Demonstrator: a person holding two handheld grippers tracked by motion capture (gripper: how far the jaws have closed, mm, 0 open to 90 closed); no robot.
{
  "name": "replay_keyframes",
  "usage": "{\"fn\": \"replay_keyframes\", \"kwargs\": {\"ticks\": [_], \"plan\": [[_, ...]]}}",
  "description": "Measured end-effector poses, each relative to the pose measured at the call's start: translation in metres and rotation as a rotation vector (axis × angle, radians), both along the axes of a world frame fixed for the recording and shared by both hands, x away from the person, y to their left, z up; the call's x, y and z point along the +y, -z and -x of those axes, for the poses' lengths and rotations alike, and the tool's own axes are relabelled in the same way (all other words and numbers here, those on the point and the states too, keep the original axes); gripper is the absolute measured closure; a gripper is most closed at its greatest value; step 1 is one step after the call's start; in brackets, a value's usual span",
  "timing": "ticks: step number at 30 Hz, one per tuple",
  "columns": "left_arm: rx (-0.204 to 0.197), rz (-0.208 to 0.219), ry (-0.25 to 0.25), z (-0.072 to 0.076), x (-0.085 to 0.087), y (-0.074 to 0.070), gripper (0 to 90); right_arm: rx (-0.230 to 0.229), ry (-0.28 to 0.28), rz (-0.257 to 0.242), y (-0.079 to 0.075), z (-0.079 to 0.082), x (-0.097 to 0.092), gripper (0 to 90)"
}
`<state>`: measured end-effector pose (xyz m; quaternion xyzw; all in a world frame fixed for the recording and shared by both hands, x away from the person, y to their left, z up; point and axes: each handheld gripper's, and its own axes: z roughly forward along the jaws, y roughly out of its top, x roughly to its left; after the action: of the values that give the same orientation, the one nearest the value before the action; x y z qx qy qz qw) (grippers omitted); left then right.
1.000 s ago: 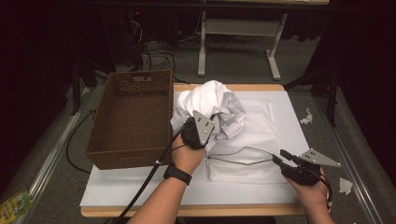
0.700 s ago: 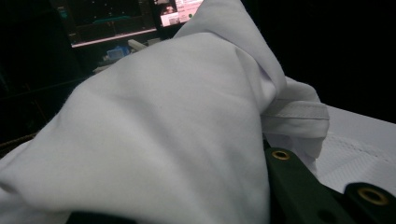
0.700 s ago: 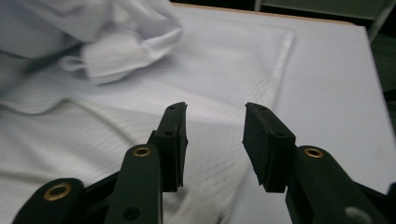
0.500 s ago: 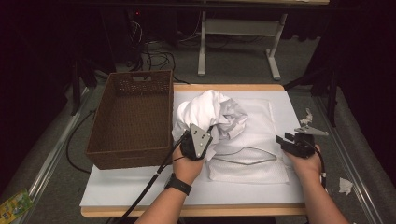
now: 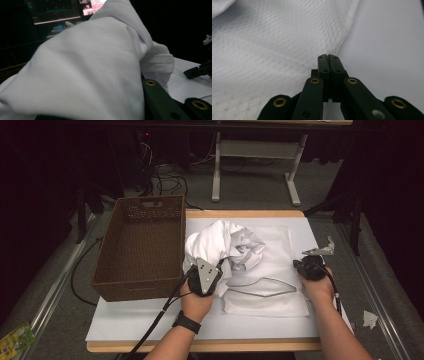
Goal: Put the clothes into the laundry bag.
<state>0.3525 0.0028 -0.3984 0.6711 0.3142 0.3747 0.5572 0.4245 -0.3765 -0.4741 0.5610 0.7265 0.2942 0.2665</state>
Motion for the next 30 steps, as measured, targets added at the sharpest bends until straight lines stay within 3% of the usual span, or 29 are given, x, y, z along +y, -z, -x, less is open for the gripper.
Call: {"fn": "replay_keyframes", "kwargs": {"ticks": [8, 11, 12, 14, 15, 18, 22, 26, 28, 30], "plan": [[0.005, -0.007, -0.012, -0.004, 0.002, 0.001, 80.1, -0.009, 0.075, 0.005, -0.002, 0.021, -0.031, 90.0], [0.003, -0.012, -0.015, -0.004, 0.001, 0.002, 80.1, -0.011, 0.075, 0.009, -0.001, 0.031, -0.037, 89.7], [0.005, -0.014, -0.015, -0.004, 0.001, 0.003, 80.0, -0.019, 0.066, 0.007, -0.002, 0.033, -0.037, 86.8], [0.008, -0.022, -0.014, -0.003, 0.0, 0.005, 79.9, -0.068, 0.052, -0.018, -0.011, 0.04, -0.035, 70.8], [0.008, -0.031, -0.012, -0.002, 0.0, 0.006, 79.9, -0.068, 0.052, -0.018, -0.011, 0.04, -0.035, 70.8], [0.019, -0.043, -0.004, -0.001, 0.002, 0.009, 79.6, -0.109, -0.005, -0.069, -0.031, 0.051, -0.026, 64.8], [0.085, -0.043, 0.014, 0.001, 0.001, 0.019, 79.2, -0.134, -0.118, -0.096, -0.048, 0.069, 0.004, 60.5], [0.16, -0.054, 0.028, -0.001, -0.002, 0.031, 78.5, -0.133, -0.216, -0.123, -0.05, 0.08, 0.036, 57.7], [0.231, -0.073, 0.034, -0.007, -0.002, 0.041, 77.3, -0.133, -0.251, -0.097, -0.047, 0.083, 0.046, 56.1], [0.27, -0.096, 0.039, -0.013, -0.001, 0.051, 76.1, -0.12, -0.276, -0.074, -0.04, 0.083, 0.051, 54.7]]}}
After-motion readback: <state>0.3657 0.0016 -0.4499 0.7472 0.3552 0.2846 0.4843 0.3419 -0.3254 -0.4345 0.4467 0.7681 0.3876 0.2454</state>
